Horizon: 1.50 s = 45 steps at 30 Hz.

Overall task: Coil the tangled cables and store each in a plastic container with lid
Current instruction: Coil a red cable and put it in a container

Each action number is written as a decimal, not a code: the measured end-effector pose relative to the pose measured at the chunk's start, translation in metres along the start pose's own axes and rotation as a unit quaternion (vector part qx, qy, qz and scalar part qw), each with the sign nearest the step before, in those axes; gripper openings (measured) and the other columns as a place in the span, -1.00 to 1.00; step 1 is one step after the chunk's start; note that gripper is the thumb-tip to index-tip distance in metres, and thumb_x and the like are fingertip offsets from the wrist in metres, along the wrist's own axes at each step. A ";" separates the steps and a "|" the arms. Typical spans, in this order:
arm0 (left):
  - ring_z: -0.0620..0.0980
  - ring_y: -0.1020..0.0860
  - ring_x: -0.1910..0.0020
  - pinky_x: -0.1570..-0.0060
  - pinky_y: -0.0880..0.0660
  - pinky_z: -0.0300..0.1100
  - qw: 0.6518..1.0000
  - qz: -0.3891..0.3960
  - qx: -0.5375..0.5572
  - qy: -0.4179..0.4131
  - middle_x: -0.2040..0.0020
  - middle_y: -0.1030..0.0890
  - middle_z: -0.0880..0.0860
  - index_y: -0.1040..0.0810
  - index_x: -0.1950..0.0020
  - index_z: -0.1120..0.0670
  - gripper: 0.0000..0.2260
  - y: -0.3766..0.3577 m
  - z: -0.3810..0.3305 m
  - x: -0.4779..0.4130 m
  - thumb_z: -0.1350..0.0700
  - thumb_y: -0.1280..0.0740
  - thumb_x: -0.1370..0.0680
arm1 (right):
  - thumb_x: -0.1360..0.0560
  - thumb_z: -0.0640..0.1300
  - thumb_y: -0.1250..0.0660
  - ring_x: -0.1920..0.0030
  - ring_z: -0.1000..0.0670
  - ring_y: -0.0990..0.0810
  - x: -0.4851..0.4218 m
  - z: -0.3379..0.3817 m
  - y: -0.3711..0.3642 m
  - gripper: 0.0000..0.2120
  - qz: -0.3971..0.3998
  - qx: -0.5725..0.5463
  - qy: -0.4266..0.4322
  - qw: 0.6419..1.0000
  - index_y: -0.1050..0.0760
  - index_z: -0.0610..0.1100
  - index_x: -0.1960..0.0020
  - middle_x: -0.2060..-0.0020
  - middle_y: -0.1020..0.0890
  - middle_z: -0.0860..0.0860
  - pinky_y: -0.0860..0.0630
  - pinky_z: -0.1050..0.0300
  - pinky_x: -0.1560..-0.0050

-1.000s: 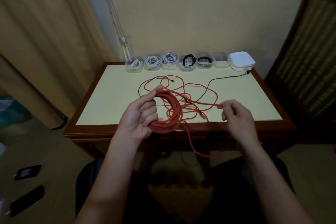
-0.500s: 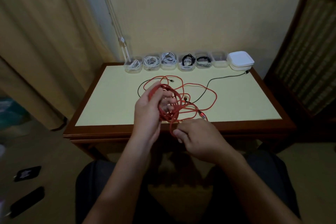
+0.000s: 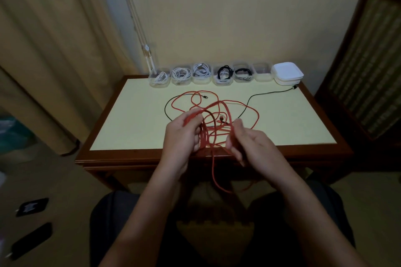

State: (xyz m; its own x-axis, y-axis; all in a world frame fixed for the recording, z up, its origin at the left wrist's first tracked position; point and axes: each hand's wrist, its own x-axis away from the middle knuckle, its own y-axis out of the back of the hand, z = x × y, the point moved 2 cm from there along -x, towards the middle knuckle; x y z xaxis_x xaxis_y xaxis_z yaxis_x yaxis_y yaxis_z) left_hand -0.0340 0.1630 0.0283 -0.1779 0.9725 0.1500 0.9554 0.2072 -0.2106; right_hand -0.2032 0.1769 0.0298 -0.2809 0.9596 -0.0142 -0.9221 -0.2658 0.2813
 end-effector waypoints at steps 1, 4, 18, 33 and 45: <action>-0.15 -0.20 0.55 0.61 -0.13 -0.33 1.000 -0.003 -0.002 0.007 0.46 -0.33 -0.05 -0.59 -0.24 0.15 -0.81 0.002 0.000 0.000 0.20 -0.31 -0.64 | -0.61 0.29 -0.02 0.41 0.02 -0.43 0.000 0.000 0.003 -0.39 -0.002 -0.037 -0.016 0.999 -0.54 -0.21 0.14 0.44 -0.44 -0.02 -0.43 0.27 0.28; -0.18 -0.15 0.59 0.64 -0.06 -0.34 0.998 0.018 0.032 0.046 0.49 -0.26 -0.07 -0.60 -0.20 0.19 -0.82 0.006 0.000 -0.001 0.22 -0.32 -0.62 | -0.65 0.18 -0.11 0.42 -0.01 -0.41 -0.002 -0.007 0.011 -0.52 -0.046 -0.089 -0.012 0.995 -0.54 -0.19 0.07 0.41 -0.44 -0.02 -0.44 0.23 0.30; -0.16 -0.20 0.60 0.64 -0.15 -0.31 0.856 0.068 0.504 0.098 0.44 -0.29 -0.08 -0.49 -0.09 0.23 -0.82 0.022 -0.022 -0.017 0.14 -0.17 -0.65 | -0.60 0.01 -0.35 0.27 0.12 -0.57 -0.005 -0.050 -0.011 -0.84 -0.156 0.154 -0.050 0.974 -0.54 0.02 0.15 0.31 -0.61 0.06 -0.47 0.28 0.26; -0.15 -0.57 0.33 0.26 -0.48 -0.44 0.972 0.032 -0.206 -0.110 0.29 -0.63 0.00 -0.40 -0.48 0.09 -0.66 -0.003 -0.002 0.001 0.12 -0.20 -0.70 | -0.60 0.10 -0.25 0.21 0.11 -0.50 -0.011 -0.009 -0.014 -0.81 -0.070 0.311 0.246 0.915 -0.57 0.07 0.09 0.25 -0.54 0.21 -0.39 0.10 0.23; -0.23 -0.14 0.67 0.63 0.04 -0.33 0.956 0.230 0.121 0.133 0.51 -0.22 -0.06 -0.56 -0.20 0.23 -0.62 -0.009 0.003 0.006 0.00 -0.37 -0.49 | -0.60 0.32 -0.12 0.11 0.21 -0.62 -0.028 -0.021 -0.006 -0.56 -0.120 0.092 0.059 0.987 -0.67 0.10 -0.04 0.14 -0.71 0.15 -0.50 0.15 0.05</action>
State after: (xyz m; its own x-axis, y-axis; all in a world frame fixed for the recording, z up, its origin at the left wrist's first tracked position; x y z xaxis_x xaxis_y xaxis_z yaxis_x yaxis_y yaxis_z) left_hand -0.0445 0.1678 0.0281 0.3451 0.9120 0.2216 0.8300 -0.1864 -0.5257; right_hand -0.1949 0.1495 0.0084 -0.0988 0.9728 -0.2096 -0.9045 0.0000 0.4264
